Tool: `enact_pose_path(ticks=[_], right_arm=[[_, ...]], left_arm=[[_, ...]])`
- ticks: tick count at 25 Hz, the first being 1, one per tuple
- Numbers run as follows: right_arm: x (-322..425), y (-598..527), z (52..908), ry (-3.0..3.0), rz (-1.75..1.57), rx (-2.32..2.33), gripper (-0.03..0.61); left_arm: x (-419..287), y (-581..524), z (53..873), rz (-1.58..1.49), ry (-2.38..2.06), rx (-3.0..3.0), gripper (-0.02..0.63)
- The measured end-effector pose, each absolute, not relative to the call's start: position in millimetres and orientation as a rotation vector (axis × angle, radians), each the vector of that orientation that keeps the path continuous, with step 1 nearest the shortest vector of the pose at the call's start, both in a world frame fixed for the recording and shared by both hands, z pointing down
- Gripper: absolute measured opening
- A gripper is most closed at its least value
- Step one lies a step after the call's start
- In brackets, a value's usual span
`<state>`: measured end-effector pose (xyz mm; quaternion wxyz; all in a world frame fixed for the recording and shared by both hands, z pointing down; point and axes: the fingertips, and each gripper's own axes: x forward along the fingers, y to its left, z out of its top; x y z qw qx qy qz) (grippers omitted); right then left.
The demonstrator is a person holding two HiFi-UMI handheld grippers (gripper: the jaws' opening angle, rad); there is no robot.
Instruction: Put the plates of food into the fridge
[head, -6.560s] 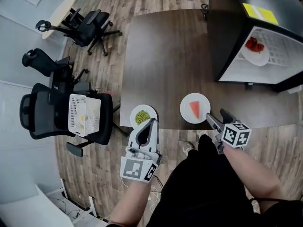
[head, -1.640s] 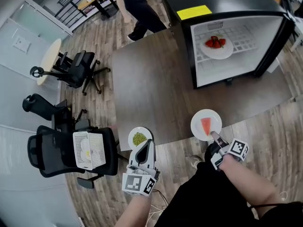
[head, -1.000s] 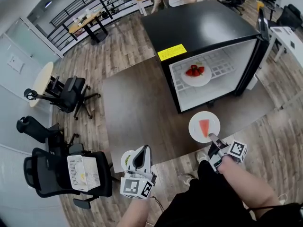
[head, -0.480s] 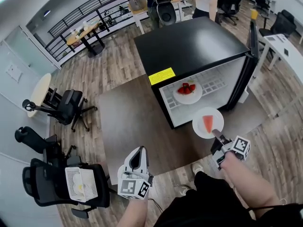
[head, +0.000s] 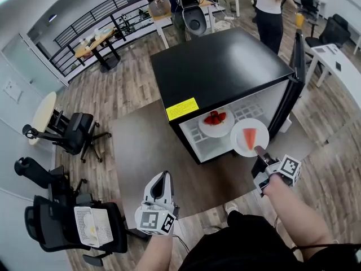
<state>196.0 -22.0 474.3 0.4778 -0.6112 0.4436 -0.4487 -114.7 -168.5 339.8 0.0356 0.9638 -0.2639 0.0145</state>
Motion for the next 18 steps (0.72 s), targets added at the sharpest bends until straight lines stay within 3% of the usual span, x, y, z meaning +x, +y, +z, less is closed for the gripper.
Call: enact_pose_path(ticks=[18], right_arm=[[277,-76,466,1.01,-1.088,-1.538,0.023]], left_arm=[[-78,-215,326,0.024,-0.888,2.94,0.003]])
